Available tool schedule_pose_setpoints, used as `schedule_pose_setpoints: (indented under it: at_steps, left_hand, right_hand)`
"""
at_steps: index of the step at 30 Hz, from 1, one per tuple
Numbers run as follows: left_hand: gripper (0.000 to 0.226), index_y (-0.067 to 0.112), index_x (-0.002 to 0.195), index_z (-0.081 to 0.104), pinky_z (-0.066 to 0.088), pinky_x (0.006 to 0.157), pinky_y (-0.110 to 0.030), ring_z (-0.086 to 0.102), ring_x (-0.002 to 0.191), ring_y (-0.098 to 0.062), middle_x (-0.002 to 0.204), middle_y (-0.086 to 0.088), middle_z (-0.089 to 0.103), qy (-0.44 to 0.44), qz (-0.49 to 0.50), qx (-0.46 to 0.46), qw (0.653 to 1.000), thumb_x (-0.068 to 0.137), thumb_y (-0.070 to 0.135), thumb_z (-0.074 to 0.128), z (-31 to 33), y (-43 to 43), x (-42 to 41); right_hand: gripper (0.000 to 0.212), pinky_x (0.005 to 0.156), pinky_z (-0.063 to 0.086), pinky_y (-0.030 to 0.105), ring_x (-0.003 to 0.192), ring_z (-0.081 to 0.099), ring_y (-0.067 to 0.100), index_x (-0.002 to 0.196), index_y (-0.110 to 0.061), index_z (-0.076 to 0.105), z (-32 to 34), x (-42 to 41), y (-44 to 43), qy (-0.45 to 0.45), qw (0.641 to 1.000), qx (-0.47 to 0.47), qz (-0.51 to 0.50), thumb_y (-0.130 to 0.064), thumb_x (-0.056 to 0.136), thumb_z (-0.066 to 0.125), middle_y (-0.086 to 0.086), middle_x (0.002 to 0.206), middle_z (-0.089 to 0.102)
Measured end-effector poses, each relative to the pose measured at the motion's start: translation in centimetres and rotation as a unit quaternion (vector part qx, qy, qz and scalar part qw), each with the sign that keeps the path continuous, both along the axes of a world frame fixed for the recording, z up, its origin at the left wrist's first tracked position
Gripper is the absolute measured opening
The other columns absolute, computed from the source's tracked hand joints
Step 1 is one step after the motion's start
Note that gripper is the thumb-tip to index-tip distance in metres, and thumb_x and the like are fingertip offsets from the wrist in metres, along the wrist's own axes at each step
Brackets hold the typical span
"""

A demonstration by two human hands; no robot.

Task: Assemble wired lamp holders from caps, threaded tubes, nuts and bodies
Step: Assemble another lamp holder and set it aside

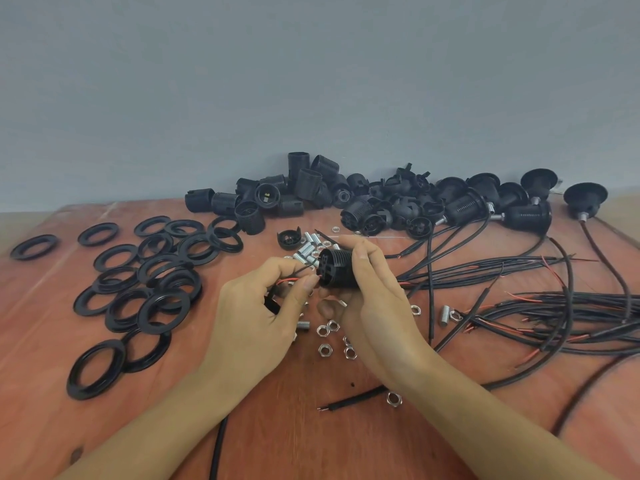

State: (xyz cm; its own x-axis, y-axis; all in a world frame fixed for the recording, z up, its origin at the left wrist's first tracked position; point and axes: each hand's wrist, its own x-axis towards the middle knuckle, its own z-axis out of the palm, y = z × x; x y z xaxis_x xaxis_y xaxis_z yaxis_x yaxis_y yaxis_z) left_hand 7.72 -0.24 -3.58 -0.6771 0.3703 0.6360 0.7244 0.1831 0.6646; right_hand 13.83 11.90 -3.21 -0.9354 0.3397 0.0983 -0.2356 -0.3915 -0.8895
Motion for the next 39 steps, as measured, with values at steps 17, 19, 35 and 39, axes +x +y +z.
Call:
schedule_pose_setpoints:
  at_steps: [17, 19, 35, 39]
  left_hand:
    - [0.008, 0.018, 0.089, 0.072, 0.047, 0.063, -0.009, 0.064, 0.064, -0.002, 0.074, 0.014, 0.071, -0.056, -0.044, 0.041, 0.997, 0.088, 0.025, 0.068, -0.06, -0.14, -0.28]
    - [0.007, 0.016, 0.087, 0.071, 0.045, 0.057, -0.009, 0.061, 0.057, -0.001, 0.068, 0.008, 0.07, -0.084, -0.065, 0.051, 0.993, 0.089, 0.023, 0.068, 0.0, -0.05, -0.2]
    - [0.012, 0.011, 0.084, 0.07, 0.046, 0.056, -0.009, 0.062, 0.056, -0.002, 0.066, 0.006, 0.07, -0.115, -0.07, 0.062, 0.989, 0.09, 0.022, 0.066, 0.13, 0.04, 0.01]
    - [0.006, 0.018, 0.086, 0.071, 0.046, 0.058, -0.008, 0.065, 0.062, -0.004, 0.072, 0.01, 0.07, -0.069, -0.042, 0.036, 0.996, 0.088, 0.023, 0.068, 0.13, -0.03, 0.21]
  right_hand:
    - [0.026, 0.058, 0.042, 0.027, 0.066, 0.051, 0.012, 0.109, -0.025, 0.059, -0.28, 0.04, 0.06, 0.023, 0.999, 0.044, -0.011, -0.032, 0.106, 0.035, -0.005, 0.08, 0.062]
    - [0.026, 0.059, 0.043, 0.026, 0.068, 0.052, 0.011, 0.104, -0.032, 0.062, -0.37, -0.04, 0.05, 0.024, 0.998, 0.048, -0.015, -0.035, 0.105, 0.036, -0.006, 0.081, 0.062]
    - [0.022, 0.058, 0.046, 0.019, 0.067, 0.048, 0.015, 0.11, -0.022, 0.053, -0.37, 0.22, -0.28, 0.022, 0.994, 0.1, -0.033, -0.03, 0.106, 0.033, 0.005, 0.087, 0.053]
    - [0.018, 0.058, 0.046, 0.017, 0.066, 0.05, 0.007, 0.103, -0.019, 0.051, -0.25, 0.44, -0.29, 0.037, 0.992, 0.111, -0.043, -0.024, 0.106, 0.034, -0.006, 0.079, 0.055]
